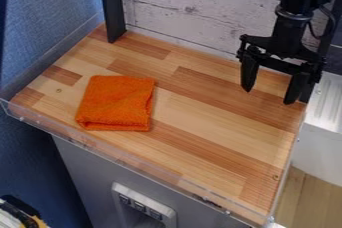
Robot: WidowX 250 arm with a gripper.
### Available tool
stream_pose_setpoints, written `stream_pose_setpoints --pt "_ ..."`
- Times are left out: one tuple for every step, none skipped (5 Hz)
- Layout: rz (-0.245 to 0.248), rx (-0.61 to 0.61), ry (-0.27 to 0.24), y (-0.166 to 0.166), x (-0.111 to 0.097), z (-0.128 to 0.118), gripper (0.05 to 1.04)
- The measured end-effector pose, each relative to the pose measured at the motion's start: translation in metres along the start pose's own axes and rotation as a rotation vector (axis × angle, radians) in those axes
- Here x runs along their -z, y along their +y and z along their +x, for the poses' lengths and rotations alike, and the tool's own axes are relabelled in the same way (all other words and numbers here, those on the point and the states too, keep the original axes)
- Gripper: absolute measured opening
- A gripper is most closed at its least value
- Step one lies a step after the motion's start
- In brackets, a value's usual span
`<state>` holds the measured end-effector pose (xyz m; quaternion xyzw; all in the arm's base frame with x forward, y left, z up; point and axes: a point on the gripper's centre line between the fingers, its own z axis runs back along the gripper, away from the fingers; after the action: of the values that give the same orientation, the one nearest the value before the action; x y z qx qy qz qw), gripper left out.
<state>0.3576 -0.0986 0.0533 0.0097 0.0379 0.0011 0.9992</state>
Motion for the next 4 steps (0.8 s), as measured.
stream_pose_setpoints --pt "0.002 -0.002 0.029 0.016 0.016 -0.008 0.998" --pt "-0.012 -0.032 0.019 0.052 0.025 -0.017 0.998" --pt "-0.031 -0.041 -0.024 0.084 0.025 -0.027 0.998" --pt "-0.045 -0.056 -0.07 0.115 0.029 -0.036 0.997"
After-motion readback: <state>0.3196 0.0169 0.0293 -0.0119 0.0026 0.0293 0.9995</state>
